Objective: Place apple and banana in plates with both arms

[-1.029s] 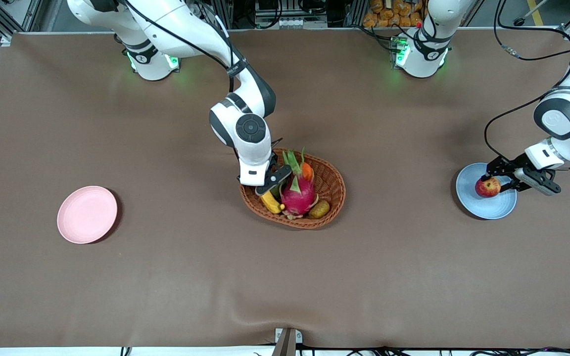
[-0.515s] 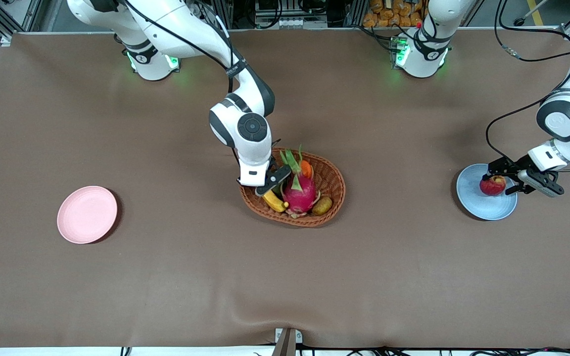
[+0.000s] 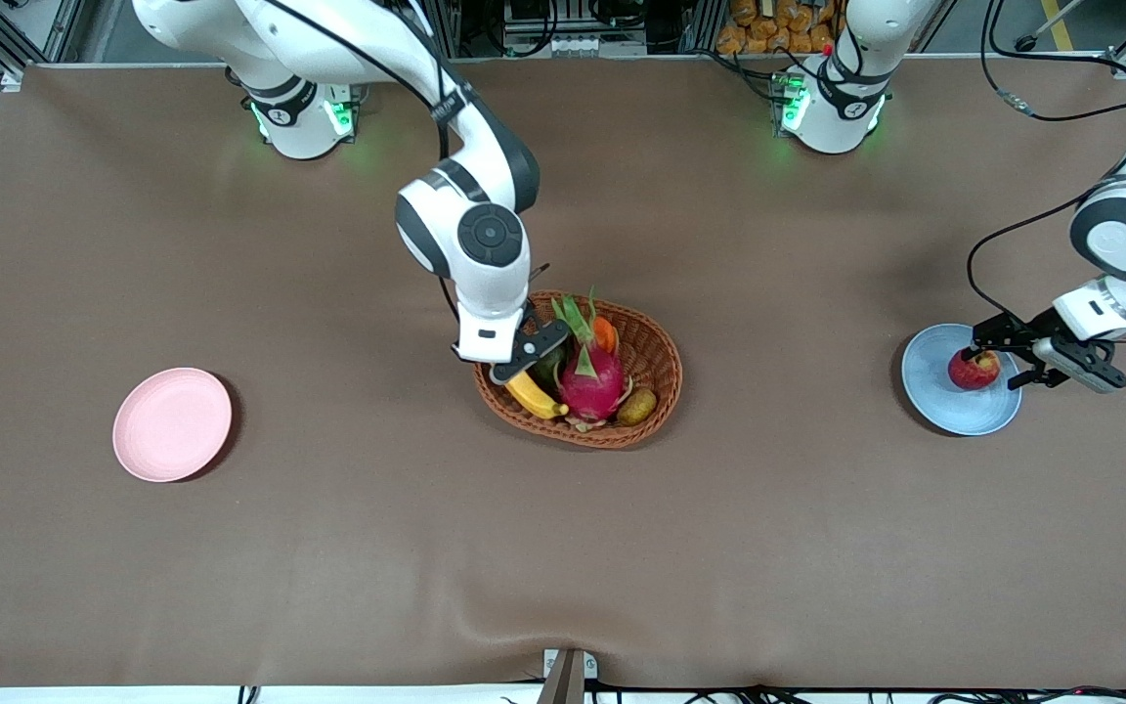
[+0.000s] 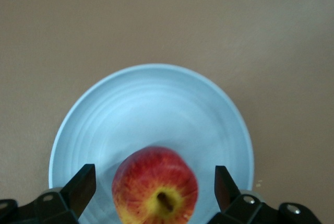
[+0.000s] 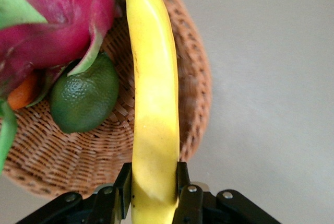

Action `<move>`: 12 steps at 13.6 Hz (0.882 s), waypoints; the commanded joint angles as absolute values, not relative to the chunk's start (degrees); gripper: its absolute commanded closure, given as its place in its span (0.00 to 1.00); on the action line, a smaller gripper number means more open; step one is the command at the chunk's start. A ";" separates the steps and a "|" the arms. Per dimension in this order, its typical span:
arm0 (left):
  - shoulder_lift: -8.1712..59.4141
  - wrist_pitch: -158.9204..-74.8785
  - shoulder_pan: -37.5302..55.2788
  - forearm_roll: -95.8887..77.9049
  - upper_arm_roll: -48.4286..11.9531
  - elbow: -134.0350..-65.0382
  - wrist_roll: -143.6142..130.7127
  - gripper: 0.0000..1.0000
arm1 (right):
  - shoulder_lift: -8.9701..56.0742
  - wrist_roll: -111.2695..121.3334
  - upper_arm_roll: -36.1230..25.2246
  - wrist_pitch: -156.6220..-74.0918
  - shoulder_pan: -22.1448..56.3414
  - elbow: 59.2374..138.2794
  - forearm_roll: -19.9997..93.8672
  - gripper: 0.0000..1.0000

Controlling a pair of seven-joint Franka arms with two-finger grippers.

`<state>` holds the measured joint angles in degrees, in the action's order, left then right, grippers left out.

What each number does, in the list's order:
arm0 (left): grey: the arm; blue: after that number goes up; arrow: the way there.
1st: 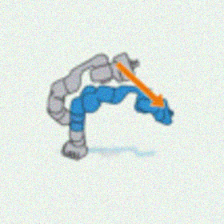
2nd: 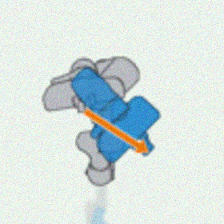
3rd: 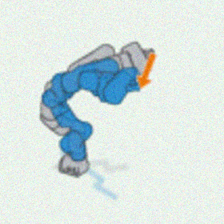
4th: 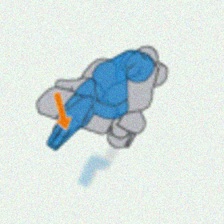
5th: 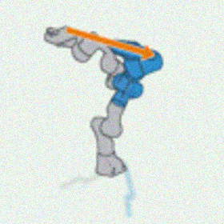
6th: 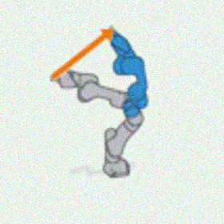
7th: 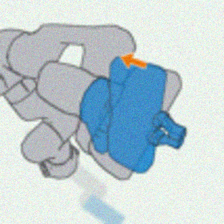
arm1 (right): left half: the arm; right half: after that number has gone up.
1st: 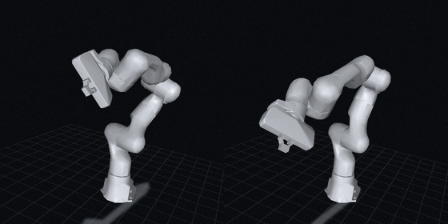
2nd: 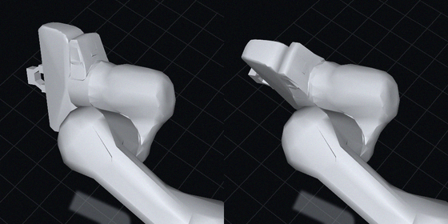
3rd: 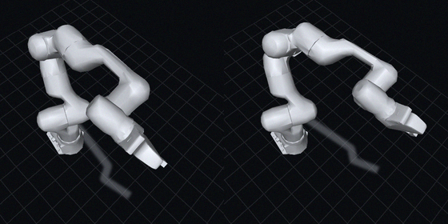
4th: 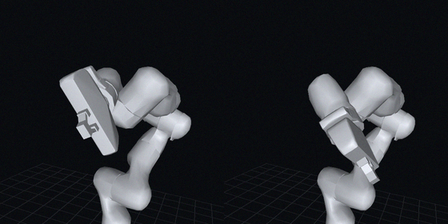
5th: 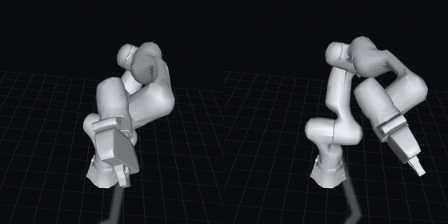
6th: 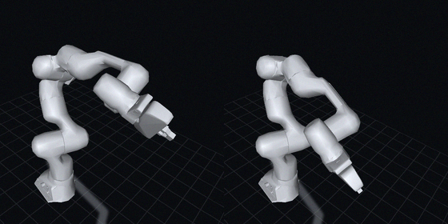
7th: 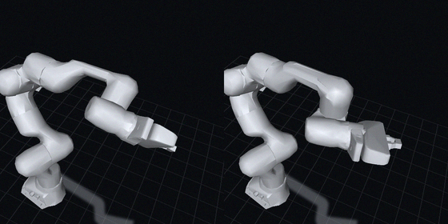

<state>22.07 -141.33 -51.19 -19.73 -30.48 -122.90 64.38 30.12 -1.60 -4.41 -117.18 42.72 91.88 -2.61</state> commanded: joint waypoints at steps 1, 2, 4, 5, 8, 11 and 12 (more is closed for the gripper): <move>19.07 -128.28 -51.51 -20.22 -31.82 -115.17 58.30 0.00 | 26.38 -2.55 -3.60 -112.95 39.56 90.97 -2.30 1.00; 18.99 -125.10 -50.72 -20.04 -31.90 -112.79 56.10 0.00 | 25.06 -2.46 -3.78 -112.33 38.42 90.97 0.06 1.00; 18.63 -122.79 -48.87 -14.89 -32.34 -109.44 49.00 0.00 | 22.08 -2.46 -3.87 -111.10 34.74 90.97 2.10 1.00; 18.46 -120.87 -48.87 -12.59 -34.00 -107.77 45.30 0.00 | 20.23 -2.20 -3.95 -109.79 32.98 91.23 2.11 1.00; 18.54 -117.07 -48.78 -8.01 -36.64 -104.07 38.33 0.00 | 16.01 -1.41 -3.87 -106.88 24.20 91.67 2.11 1.00; 18.54 -115.23 -47.29 -6.86 -37.35 -101.96 33.59 0.00 | 14.07 1.04 -3.87 -105.65 14.27 93.68 2.11 1.00; 18.54 -113.92 -46.76 -6.77 -37.35 -100.91 32.36 0.00 | 13.80 4.19 -3.87 -105.64 10.32 94.82 2.11 1.00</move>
